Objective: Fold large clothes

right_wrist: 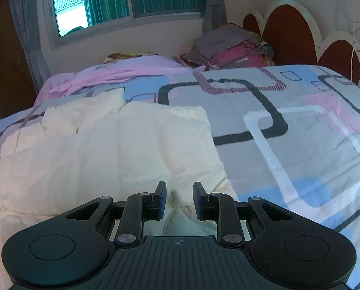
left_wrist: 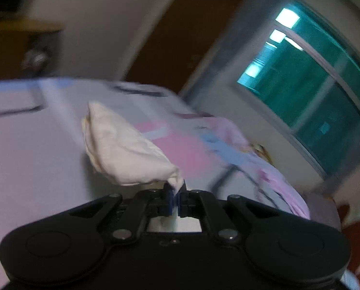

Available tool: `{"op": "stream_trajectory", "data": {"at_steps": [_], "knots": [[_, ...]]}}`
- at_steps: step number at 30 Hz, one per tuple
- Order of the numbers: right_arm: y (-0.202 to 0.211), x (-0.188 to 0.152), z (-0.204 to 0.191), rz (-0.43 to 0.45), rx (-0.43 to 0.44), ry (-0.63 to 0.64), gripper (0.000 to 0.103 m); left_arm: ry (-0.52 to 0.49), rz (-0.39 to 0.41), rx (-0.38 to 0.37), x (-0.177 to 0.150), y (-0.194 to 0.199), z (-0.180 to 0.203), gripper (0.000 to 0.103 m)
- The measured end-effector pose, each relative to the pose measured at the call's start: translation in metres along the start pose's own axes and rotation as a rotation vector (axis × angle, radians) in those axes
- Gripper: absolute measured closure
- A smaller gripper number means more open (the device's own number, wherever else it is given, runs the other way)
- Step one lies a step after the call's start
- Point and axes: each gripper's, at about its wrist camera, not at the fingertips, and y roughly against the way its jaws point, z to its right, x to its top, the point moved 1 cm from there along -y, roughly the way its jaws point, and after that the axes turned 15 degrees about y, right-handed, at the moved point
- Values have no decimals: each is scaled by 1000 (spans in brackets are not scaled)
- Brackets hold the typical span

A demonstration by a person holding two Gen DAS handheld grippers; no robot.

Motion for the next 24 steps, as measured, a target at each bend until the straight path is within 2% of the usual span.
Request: {"op": "stream_trajectory", "data": {"at_steps": [3, 8, 13, 17, 24], "knots": [[-1, 4, -1, 13, 11, -10, 79, -104, -60, -95, -27, -10, 54, 100], [-1, 15, 3, 37, 28, -42, 79, -321, -185, -223, -101, -27, 144, 100], [4, 20, 14, 63, 44, -65, 79, -470, -344, -311, -183, -45, 210, 100], [8, 17, 27, 66, 47, -95, 79, -559, -456, -333, -246, -66, 244, 100], [16, 7, 54, 61, 67, -148, 79, -655, -575, -390, -308, -72, 263, 100]]}}
